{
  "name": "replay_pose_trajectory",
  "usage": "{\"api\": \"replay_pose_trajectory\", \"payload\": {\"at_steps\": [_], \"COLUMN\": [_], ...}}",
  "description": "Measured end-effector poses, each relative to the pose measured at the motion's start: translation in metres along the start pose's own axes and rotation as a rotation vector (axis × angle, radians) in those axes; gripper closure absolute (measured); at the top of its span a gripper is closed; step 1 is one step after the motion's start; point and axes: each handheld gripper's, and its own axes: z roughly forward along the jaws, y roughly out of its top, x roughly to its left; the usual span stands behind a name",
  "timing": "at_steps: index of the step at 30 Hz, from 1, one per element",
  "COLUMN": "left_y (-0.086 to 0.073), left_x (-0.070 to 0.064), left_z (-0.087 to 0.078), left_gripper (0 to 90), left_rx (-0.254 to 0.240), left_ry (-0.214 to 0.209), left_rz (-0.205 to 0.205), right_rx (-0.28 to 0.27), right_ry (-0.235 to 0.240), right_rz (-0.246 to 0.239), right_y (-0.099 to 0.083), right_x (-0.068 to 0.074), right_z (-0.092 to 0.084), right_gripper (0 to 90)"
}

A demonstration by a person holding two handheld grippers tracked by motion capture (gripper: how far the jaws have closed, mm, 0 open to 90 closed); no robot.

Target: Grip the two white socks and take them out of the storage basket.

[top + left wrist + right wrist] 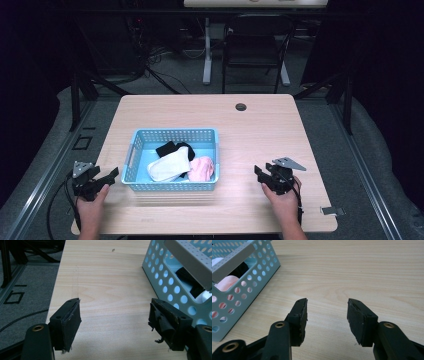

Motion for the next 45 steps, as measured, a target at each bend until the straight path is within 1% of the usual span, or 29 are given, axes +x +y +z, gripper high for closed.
{"api": "replay_pose_trajectory", "payload": {"at_steps": [1,6,7,12,13,15,17,18,20,21,24,25,27,30,31,34,35,36,37,39,42,45], "left_y": [0.0,0.0,0.0,0.0,0.0,0.0,0.0,0.0,0.0,0.0,0.0,0.0,0.0,0.0,0.0,0.0,0.0,0.0,0.0,0.0,0.0,0.0], "left_x": [0.0,0.001,0.001,0.003,0.003,0.002,0.001,0.0,0.0,0.001,0.002,0.002,0.002,0.002,0.002,0.002,0.002,0.002,0.002,0.001,0.002,0.002], "left_z": [0.0,-0.001,-0.001,-0.003,-0.003,-0.003,-0.002,-0.002,-0.002,-0.002,-0.002,-0.002,-0.001,-0.002,-0.002,-0.002,-0.002,-0.002,-0.002,-0.002,-0.002,-0.002], "left_gripper": [25.6,25.6,25.6,25.5,25.5,25.6,25.6,25.6,25.6,25.5,25.5,25.5,25.5,25.5,25.5,25.5,25.5,25.5,25.5,25.5,25.5,25.5], "left_rx": [0.006,0.006,-0.001,-0.009,-0.01,0.0,-0.005,-0.005,0.002,-0.004,-0.009,-0.007,-0.004,0.002,0.002,-0.001,-0.001,-0.001,-0.001,-0.005,0.0,-0.003], "left_ry": [0.002,-0.001,0.0,-0.002,-0.003,-0.002,-0.001,-0.001,0.001,0.0,0.0,0.0,0.0,-0.001,-0.001,-0.001,-0.001,-0.001,-0.001,-0.001,-0.002,-0.002], "left_rz": [0.0,-0.001,-0.001,-0.012,-0.013,-0.006,-0.005,-0.004,-0.002,-0.004,-0.007,-0.007,-0.007,-0.007,-0.008,-0.007,-0.007,-0.007,-0.006,-0.006,-0.005,-0.008], "right_rx": [0.002,0.008,0.007,0.0,0.005,0.006,-0.001,-0.011,-0.007,-0.013,-0.002,0.004,-0.002,0.01,0.013,0.035,0.047,0.061,0.062,0.071,0.094,0.113], "right_ry": [0.005,0.014,0.017,0.028,0.027,0.029,0.033,0.041,0.05,0.058,0.059,0.06,0.066,0.086,0.089,0.091,0.092,0.099,0.11,0.114,0.133,0.155], "right_rz": [0.0,-0.005,-0.006,-0.005,-0.007,-0.016,-0.021,-0.019,-0.022,-0.02,-0.037,-0.04,-0.042,-0.051,-0.057,-0.095,-0.101,-0.102,-0.097,-0.102,-0.083,-0.08], "right_y": [0.0,0.0,0.0,0.001,0.0,0.0,0.001,0.002,0.004,0.007,0.014,0.016,0.021,0.032,0.035,0.048,0.053,0.056,0.06,0.066,0.076,0.083], "right_x": [0.0,0.003,0.003,0.006,0.006,0.007,0.008,0.008,0.009,0.01,0.015,0.016,0.02,0.026,0.028,0.037,0.04,0.041,0.044,0.047,0.053,0.061], "right_z": [0.001,0.002,0.002,0.001,0.001,-0.001,-0.003,-0.004,-0.005,-0.005,-0.007,-0.008,-0.009,-0.013,-0.013,-0.014,-0.014,-0.014,-0.014,-0.013,-0.009,-0.004], "right_gripper": [50.5,50.5,50.5,50.5,50.5,50.5,50.5,50.5,50.6,50.6,50.5,50.5,50.5,50.8,50.8,51.3,54.2,54.6,54.9,56.0,58.0,59.7]}}
